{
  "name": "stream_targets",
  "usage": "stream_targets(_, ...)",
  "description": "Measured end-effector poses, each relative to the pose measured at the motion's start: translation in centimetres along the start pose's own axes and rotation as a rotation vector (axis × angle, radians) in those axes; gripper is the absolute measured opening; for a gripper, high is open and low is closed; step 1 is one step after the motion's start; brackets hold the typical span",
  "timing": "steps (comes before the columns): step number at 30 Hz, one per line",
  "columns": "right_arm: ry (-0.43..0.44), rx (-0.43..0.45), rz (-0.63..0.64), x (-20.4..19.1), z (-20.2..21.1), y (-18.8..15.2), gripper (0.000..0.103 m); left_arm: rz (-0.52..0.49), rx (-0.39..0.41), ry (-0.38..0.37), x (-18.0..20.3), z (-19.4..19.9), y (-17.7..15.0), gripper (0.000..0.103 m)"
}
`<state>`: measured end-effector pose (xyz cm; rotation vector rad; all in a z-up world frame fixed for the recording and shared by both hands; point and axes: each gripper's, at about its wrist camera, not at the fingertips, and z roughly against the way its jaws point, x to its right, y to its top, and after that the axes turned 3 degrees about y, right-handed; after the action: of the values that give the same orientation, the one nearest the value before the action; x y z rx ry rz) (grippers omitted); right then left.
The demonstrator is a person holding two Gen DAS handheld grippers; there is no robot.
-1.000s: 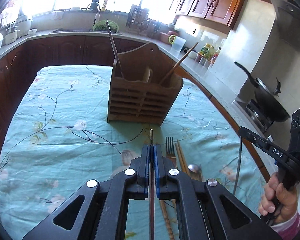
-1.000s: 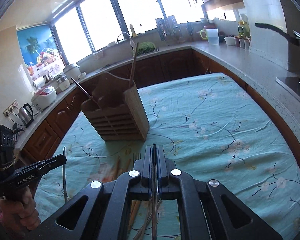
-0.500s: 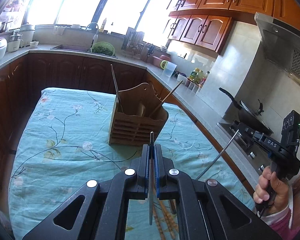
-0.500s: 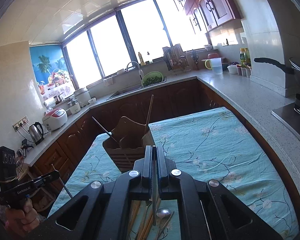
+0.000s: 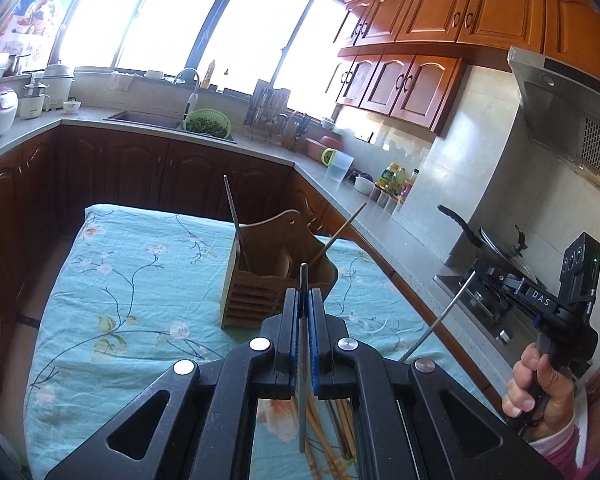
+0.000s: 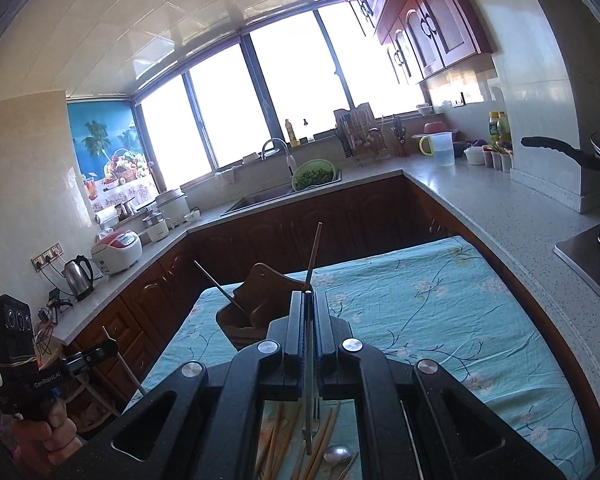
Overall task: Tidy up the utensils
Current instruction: 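Lift both held chopsticks and carry them over the wooden holder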
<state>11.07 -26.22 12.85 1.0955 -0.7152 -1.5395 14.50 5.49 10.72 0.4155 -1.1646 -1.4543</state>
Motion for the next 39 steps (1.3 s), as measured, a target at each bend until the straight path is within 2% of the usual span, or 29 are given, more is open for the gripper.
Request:
stream_targets(4, 0.018, 0.025, -0.003, -0.3, -1.0, 1.4, 0.004, 0.004, 0.057, 0.01, -0.4, -0.4, 1.8, 0.002)
stream_targets(14, 0.043, 0.159, -0.01, -1.5, -5.2, 8.0, 0.004, -0.009, 0.232, 0.063, -0.5, -3.1, 7.8, 0.002)
stream_targets(18, 0.025, 0.167, -0.013, -1.4, -8.2, 9.0, 0.004, 0.036, 0.281, 0.107, -1.4, -5.7, 8.3, 0.002)
stream_targets(21, -0.002, 0.155, -0.001, -1.4, -10.4, 8.4, 0.004, 0.066, 0.299, 0.155, -2.1, -8.5, 7.6, 0.002)
stream_targets(26, -0.027, 0.133, -0.003, -0.8, -13.2, 6.1, 0.004, 0.113, 0.286, 0.187, -2.1, -12.8, 5.2, 0.002)
stream_targets(31, -0.031, 0.106, -0.022, 0.1, -15.1, 4.2, 0.004, 0.112, 0.251, 0.198, -1.6, -16.5, 3.1, 0.002)
stream_targets(39, -0.046, 0.031, -0.029, 0.6, -17.6, 2.1, 0.004, 0.086, 0.15, 0.201, -1.5, -20.2, 2.2, 0.004)
